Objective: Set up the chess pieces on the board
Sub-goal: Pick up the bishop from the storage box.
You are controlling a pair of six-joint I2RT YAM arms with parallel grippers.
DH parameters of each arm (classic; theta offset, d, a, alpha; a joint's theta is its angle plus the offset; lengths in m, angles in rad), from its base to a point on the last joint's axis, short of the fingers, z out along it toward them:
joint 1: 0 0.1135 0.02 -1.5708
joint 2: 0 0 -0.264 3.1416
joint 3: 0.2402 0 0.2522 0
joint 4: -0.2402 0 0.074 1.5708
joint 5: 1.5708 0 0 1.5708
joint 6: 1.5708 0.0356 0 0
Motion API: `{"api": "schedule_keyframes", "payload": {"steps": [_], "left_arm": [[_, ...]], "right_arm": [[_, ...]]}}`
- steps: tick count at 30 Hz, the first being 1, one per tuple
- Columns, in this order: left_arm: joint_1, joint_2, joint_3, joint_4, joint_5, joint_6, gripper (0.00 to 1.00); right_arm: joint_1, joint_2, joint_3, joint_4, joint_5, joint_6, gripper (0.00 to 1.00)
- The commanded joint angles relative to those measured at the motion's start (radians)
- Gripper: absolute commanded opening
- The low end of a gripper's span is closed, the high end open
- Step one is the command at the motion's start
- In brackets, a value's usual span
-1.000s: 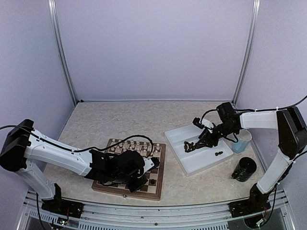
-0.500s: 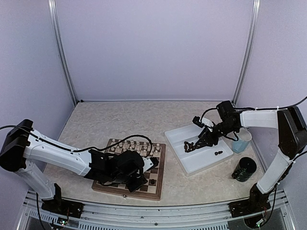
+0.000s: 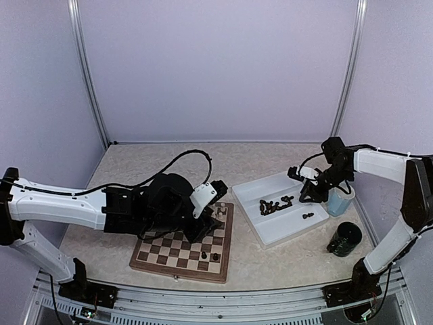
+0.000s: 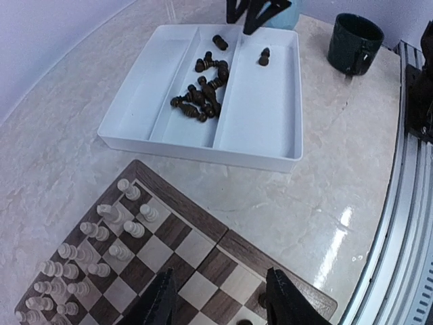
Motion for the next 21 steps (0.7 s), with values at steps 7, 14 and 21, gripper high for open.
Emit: {"api": "schedule_keyframes", "payload": {"steps": [7, 14, 21], "left_arm": [[0.024, 0.129, 0.064, 0.170, 0.081, 0.021, 0.45], [0.038, 0.130, 0.051, 0.174, 0.080, 0.011, 0.45], [0.057, 0.135, 0.049, 0.174, 0.092, -0.008, 0.45]], "right_arm": [[-0.005, 0.008, -0.047, -0.150, 0.193, -0.204, 0.35], [-0.003, 0.048, -0.086, -0.105, 0.233, -0.228, 0.42], [-0.003, 0.073, -0.138, -0.044, 0.273, -0.250, 0.43]]}}
